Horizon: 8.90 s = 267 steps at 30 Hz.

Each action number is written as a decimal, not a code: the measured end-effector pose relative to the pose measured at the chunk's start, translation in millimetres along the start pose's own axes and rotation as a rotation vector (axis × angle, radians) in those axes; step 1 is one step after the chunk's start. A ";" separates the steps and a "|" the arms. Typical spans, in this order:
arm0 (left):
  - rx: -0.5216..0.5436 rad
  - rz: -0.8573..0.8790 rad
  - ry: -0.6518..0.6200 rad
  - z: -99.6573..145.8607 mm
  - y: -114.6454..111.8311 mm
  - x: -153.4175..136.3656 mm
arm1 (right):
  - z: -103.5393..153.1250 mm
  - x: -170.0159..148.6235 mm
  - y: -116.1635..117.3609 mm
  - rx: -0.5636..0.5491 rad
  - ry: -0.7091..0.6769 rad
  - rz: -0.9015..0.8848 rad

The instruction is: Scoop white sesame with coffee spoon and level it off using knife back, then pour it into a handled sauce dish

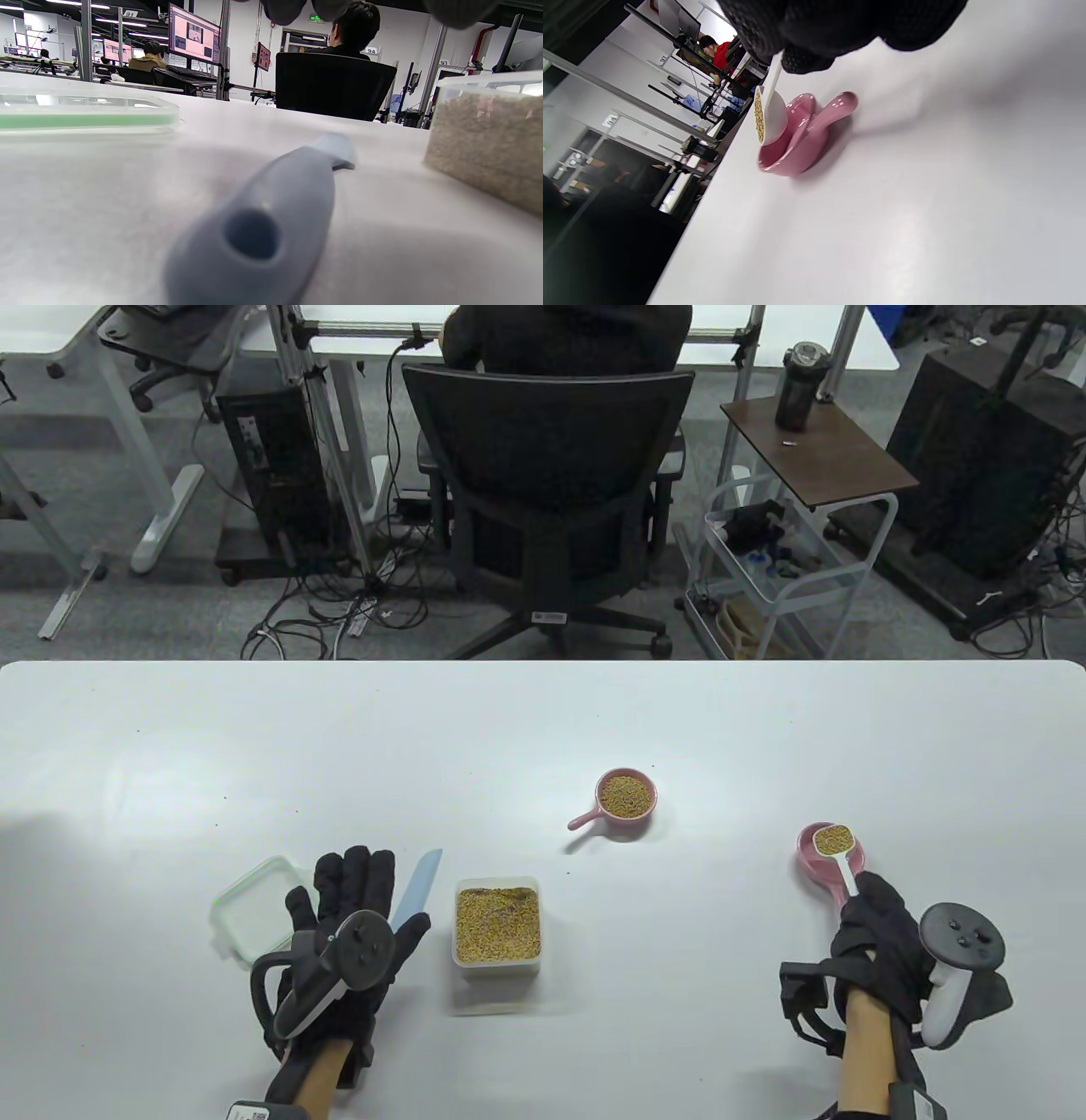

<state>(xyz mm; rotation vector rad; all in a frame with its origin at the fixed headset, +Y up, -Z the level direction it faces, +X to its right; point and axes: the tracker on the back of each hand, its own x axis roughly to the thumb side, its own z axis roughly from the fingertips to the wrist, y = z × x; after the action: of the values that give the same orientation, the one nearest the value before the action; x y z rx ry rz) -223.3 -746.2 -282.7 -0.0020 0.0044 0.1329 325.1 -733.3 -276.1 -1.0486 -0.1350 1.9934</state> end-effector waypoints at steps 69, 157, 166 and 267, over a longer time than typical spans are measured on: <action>-0.214 0.114 -0.248 -9.3 -26.9 26.7 | 196.8 80.1 163.1 0.275 -1.191 0.589; -0.457 -0.277 0.190 -10.6 -17.6 11.0 | 139.7 51.2 156.2 0.845 -0.501 0.020; -0.413 -0.039 0.093 -9.2 -12.0 4.8 | 140.4 51.4 155.4 0.831 -0.509 0.026; -0.162 0.117 -0.053 1.7 15.2 15.1 | 144.6 56.5 143.6 0.780 -0.584 0.070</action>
<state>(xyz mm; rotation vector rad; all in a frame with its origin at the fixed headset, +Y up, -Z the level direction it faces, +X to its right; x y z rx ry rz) -210.4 -729.1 -281.2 -0.1605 -0.0592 0.2498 113.9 -742.6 -282.6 0.0290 0.3524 2.0794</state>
